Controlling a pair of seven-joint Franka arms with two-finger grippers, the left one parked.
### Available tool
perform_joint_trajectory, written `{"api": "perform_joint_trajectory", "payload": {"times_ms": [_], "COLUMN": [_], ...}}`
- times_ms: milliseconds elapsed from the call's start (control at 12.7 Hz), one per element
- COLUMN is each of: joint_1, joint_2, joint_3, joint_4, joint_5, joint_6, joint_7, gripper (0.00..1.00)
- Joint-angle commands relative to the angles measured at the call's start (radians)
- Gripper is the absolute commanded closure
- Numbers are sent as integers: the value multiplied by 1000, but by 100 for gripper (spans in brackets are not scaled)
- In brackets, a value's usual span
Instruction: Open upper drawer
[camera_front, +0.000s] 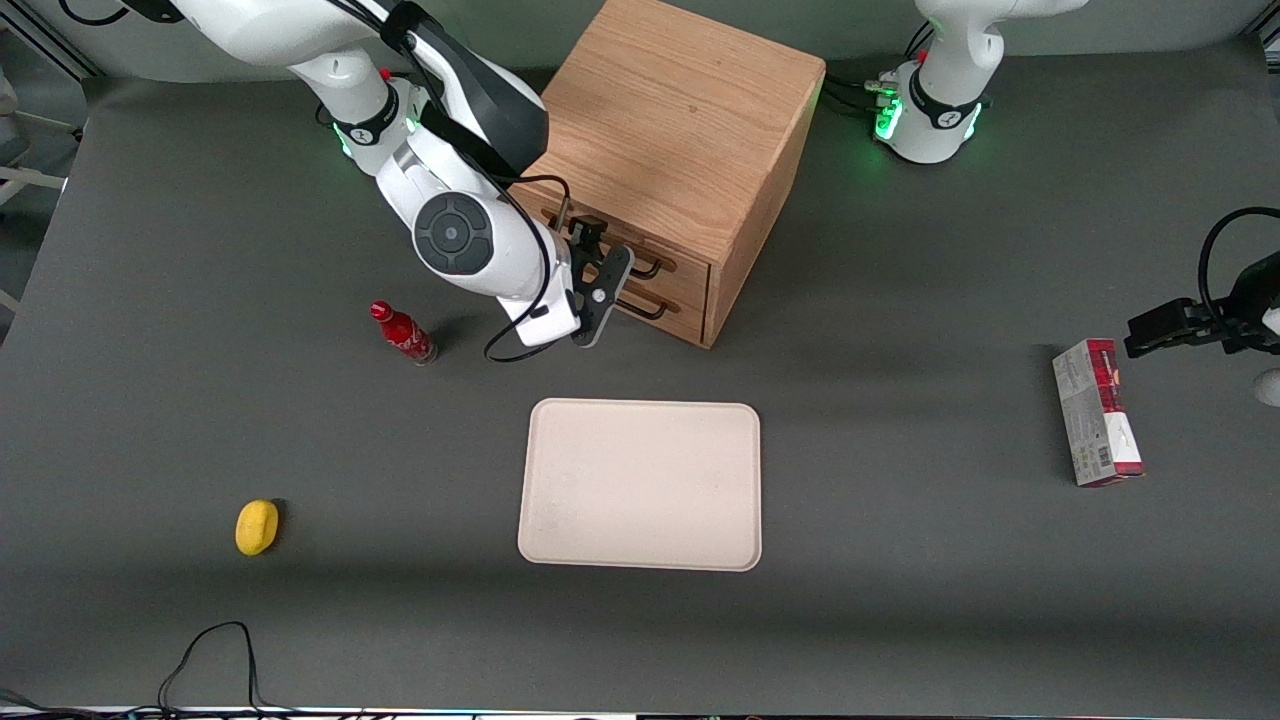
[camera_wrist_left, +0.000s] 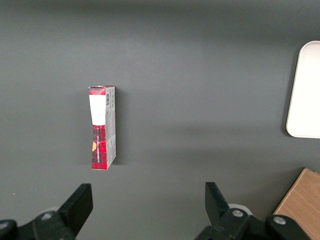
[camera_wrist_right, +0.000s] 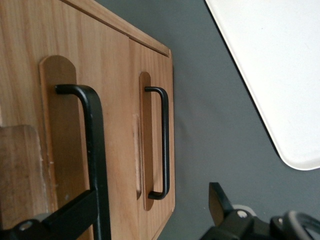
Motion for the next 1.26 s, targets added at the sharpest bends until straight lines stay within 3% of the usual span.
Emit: {"api": "perform_joint_trajectory", "payload": {"times_ms": [0,395,632,1026,1184], "joint_1": [1,-1,-4,-5,-5], "joint_2": [3,9,29,103,173], "joint_3": [33,30,22,-65,-96], "joint_4": [-10,-11,2,175,303], "joint_5": [9,-8,-116,-130,-182], "joint_6": [20,15,13,-60,-135], "joint_7": [29,17,-4,-124,-182], "gripper": [0,0,0,0,0]}}
